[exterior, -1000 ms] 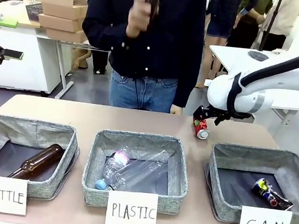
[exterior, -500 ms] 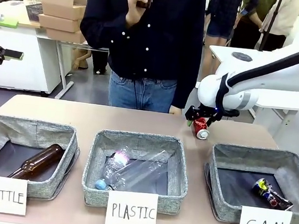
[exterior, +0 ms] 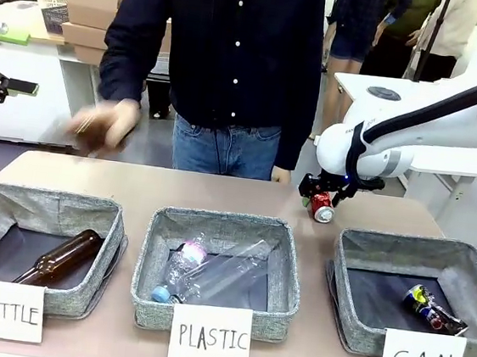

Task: Sort the can waste into the basket.
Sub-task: Pick up the can waste from the table and place it in the right Fabric basket.

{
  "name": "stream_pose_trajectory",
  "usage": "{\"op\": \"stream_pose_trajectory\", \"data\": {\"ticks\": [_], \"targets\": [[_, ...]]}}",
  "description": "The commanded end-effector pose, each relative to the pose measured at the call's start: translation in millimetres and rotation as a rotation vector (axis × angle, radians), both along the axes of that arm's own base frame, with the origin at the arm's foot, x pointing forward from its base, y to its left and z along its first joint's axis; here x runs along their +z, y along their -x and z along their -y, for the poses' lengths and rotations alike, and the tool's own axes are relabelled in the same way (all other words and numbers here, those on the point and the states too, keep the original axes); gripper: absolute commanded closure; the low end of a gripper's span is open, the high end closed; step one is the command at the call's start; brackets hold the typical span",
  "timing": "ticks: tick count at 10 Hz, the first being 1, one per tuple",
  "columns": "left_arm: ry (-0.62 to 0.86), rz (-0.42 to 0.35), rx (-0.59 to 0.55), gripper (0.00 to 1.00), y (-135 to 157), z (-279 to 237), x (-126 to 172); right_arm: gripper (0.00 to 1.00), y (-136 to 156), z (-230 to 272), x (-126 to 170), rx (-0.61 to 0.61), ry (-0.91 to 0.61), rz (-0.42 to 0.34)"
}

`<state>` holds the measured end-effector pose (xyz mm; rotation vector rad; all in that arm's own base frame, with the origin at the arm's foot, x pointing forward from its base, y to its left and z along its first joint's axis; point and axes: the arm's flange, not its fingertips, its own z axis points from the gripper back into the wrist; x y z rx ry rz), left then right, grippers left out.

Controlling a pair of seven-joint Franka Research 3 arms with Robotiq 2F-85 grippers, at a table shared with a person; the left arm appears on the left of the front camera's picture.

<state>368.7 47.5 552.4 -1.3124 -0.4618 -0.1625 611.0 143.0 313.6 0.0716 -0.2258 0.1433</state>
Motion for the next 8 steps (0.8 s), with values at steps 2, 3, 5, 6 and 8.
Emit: {"op": "stream_pose_trajectory", "data": {"ticks": [2,3,5,6,8], "targets": [[0.014,0.018,0.007,0.04,1.4,1.2,1.3,1.0,-1.1,-7.9,-4.1,-0.038,0.041,-0.007],[0.014,0.018,0.007,0.04,1.4,1.2,1.3,1.0,-1.0,-7.5,-4.6,-0.042,0.042,-0.005],[0.014,0.018,0.007,0.04,1.4,1.2,1.3,0.86,-1.3,-5.7,-7.6,-0.056,0.046,-0.008],[0.014,0.018,0.007,0.04,1.4,1.2,1.3,0.96,-1.2,-5.5,-8.4,-0.058,0.044,-0.011],[0.014,0.018,0.007,0.04,1.4,1.2,1.3,1.0,0.3,-4.0,-7.4,-0.062,0.041,-0.007]]}}
